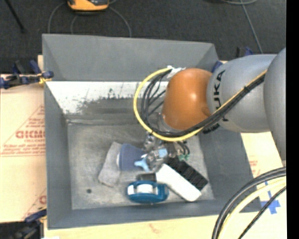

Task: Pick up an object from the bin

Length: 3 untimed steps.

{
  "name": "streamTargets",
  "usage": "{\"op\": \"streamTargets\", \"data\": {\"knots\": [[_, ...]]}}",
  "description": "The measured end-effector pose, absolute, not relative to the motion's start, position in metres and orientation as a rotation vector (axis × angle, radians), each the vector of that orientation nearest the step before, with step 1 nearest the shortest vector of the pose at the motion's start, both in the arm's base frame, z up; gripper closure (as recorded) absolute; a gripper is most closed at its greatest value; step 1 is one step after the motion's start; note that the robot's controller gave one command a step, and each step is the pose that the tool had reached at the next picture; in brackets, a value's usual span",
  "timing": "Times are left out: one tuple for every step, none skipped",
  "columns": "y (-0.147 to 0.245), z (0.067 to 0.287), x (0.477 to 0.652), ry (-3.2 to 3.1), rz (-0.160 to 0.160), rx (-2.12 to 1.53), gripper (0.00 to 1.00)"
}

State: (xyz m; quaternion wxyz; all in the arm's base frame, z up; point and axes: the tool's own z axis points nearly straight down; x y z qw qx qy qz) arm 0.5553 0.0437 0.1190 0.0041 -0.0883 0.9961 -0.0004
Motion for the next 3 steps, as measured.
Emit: {"op": "streamTargets", "data": {"knots": [[0.043, 0.125, 0.554, 3.127, -0.001, -0.275, 1.0], [0.043, 0.135, 0.555, 3.127, -0.001, -0.272, 1.0], [0.043, 0.141, 0.556, 3.123, -0.001, -0.268, 1.0]]}}
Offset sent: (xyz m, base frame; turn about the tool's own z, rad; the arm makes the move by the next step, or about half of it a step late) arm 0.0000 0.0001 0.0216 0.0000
